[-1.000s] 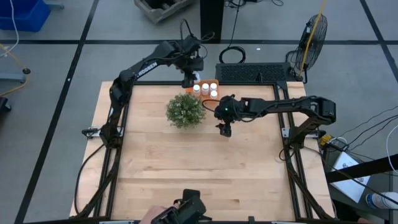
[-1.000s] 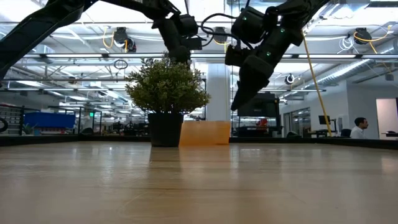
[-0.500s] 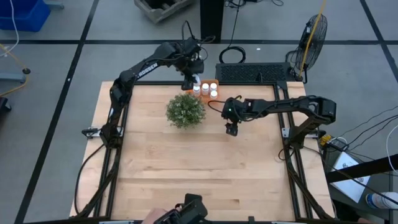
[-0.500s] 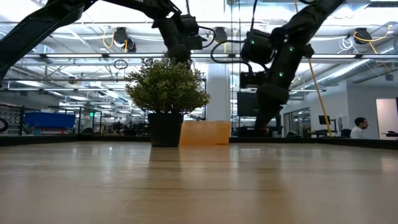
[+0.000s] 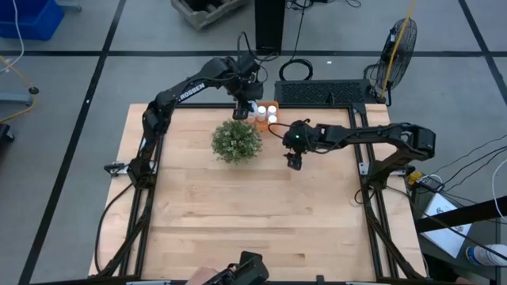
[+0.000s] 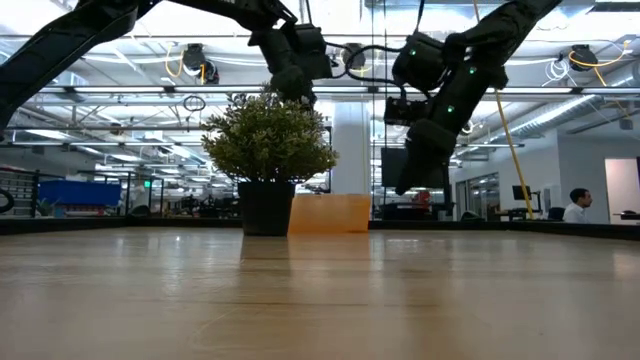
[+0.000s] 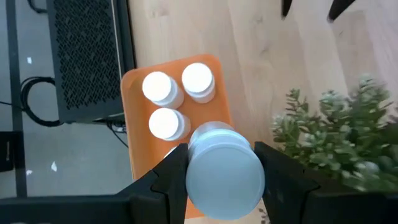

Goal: Pick and place pill bottles into a basket
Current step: Put the white pill bottle into the orange bin

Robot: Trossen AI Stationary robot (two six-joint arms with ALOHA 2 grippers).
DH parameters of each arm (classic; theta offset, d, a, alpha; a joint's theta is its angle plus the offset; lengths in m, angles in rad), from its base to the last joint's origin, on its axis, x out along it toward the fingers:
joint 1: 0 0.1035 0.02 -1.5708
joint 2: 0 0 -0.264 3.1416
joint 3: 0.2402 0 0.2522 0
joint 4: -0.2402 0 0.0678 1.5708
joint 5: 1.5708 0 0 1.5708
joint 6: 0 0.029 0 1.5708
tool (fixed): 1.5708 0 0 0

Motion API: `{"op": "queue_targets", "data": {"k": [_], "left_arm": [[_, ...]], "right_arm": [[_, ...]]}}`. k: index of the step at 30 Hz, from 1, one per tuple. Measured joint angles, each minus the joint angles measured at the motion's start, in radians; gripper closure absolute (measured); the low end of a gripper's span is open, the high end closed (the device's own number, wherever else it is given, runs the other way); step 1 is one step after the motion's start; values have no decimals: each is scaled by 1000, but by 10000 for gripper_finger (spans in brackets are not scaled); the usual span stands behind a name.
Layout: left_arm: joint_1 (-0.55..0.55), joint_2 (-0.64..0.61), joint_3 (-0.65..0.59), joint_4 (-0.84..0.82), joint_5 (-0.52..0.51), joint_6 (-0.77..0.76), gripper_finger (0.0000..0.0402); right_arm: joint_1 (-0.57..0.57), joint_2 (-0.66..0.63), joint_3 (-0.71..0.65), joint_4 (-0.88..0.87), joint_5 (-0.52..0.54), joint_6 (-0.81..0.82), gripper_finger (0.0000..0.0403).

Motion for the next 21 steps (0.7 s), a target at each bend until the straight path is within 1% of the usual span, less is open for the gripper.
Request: {"op": "queue_targets", "data": {"k": [7,14,21], "left_arm": [[-5,26,0,5,0,1,242],[-4,67,0,48,-6,11,242],[-5,88,0,64,-6,19,242]], "right_arm": [[13,-59,-1,4,-2,-1,152],[38,-106,-1,-4,-1,-1,152],[64,-124,-1,0,0,-1,152]]}}
